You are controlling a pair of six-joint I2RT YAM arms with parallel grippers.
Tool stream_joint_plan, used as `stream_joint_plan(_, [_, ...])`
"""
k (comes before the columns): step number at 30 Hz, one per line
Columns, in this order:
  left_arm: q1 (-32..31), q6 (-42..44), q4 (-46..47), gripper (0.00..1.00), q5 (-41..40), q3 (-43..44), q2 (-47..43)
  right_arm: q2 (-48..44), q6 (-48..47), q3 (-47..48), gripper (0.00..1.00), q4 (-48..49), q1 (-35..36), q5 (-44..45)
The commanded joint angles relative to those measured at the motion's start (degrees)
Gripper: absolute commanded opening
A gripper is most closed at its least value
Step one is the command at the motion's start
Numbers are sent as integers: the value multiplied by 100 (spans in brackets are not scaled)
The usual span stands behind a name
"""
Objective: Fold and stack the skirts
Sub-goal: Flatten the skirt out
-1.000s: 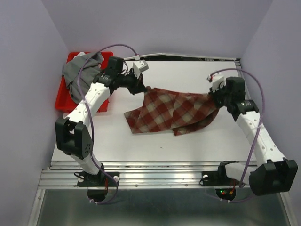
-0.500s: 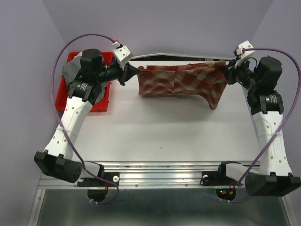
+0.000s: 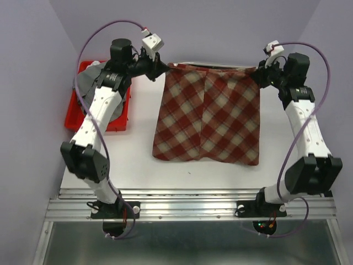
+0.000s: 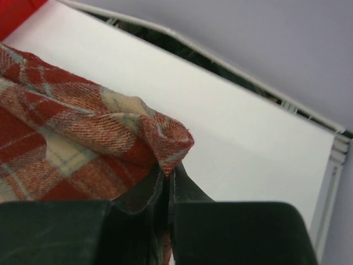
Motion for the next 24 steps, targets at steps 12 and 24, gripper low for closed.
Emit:
stream_joint_plan(12, [860, -1134, 2649, 0, -319, 3921, 2539, 2760, 714, 4638, 1, 688, -250, 342])
stream_joint_plan(24, [676, 2821, 1887, 0, 851, -1909, 343, 441, -2525, -1402, 4, 1312, -127, -1829])
